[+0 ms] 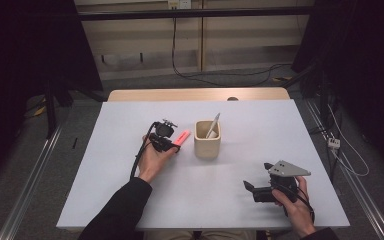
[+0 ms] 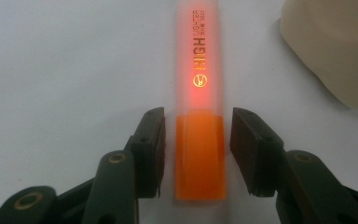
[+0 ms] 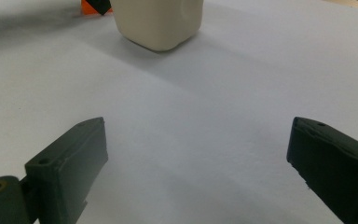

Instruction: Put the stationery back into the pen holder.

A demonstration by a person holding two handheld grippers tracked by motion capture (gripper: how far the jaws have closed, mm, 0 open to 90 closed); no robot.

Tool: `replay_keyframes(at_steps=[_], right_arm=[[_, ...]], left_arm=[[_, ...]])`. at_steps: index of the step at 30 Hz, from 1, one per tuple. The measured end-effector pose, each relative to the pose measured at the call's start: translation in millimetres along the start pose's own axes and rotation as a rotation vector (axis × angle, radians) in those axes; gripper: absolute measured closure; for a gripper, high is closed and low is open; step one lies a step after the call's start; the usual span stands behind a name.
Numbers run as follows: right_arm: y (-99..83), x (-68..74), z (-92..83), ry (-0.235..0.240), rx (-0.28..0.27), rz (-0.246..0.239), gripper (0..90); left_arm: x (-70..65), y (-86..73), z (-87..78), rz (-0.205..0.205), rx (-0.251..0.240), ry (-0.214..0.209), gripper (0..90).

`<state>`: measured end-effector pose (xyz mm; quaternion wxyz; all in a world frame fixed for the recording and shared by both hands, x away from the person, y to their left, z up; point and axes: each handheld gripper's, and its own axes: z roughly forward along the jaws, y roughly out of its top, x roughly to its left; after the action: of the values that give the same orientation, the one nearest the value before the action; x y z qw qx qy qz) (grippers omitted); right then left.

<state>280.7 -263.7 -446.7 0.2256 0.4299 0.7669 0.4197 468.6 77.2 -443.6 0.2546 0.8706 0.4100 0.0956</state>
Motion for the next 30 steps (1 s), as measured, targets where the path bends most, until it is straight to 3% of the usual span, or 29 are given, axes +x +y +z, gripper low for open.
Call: replay_keyframes(at_steps=[13, 23, 30], right_arm=[[0.1, 0.8, 0.4, 0.001, -0.001, -0.003, 4.9], [-0.2, -0.3, 0.3, 0.002, 0.001, 0.0, 4.8], [0.3, 1.6, 2.1, 0.013, 0.003, -0.001, 4.9]], left_arm=[[-0.5, 5.0, -0.3, -0.017, 0.047, -0.008, 67.1], [1.7, 2.2, -4.2, -0.048, 0.039, -0.036, 67.4], [4.6, -3.8, -13.8, -0.027, 0.02, -0.044, 67.4]])
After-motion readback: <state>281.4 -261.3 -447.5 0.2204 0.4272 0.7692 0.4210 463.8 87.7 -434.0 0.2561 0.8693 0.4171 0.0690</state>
